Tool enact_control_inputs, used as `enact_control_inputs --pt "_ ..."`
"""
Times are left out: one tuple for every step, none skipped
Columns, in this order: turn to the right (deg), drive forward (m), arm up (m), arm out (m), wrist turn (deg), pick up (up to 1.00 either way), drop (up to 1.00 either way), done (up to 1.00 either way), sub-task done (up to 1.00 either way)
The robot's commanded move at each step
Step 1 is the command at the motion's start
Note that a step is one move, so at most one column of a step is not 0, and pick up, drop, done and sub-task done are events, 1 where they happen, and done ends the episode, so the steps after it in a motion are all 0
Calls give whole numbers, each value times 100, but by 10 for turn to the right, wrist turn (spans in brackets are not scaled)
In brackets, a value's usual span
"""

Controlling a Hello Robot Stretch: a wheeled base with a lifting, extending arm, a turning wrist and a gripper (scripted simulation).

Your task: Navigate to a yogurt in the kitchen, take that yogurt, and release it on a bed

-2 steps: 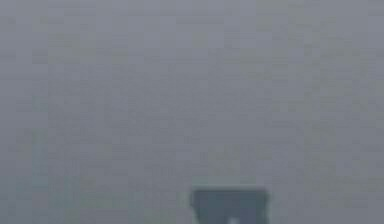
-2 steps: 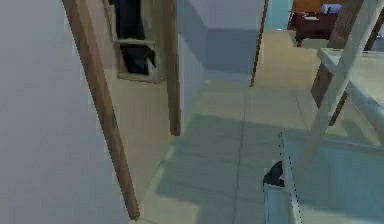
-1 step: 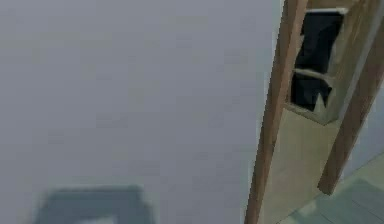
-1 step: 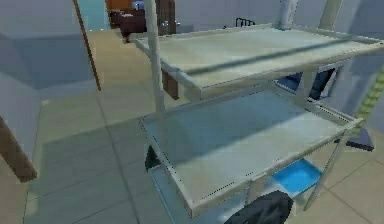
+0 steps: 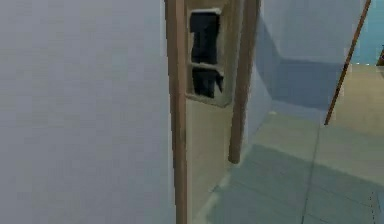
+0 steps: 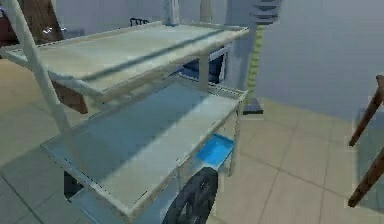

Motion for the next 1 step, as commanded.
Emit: enact_control_inputs --pt "0 15 0 0 0 0 0 0 0"
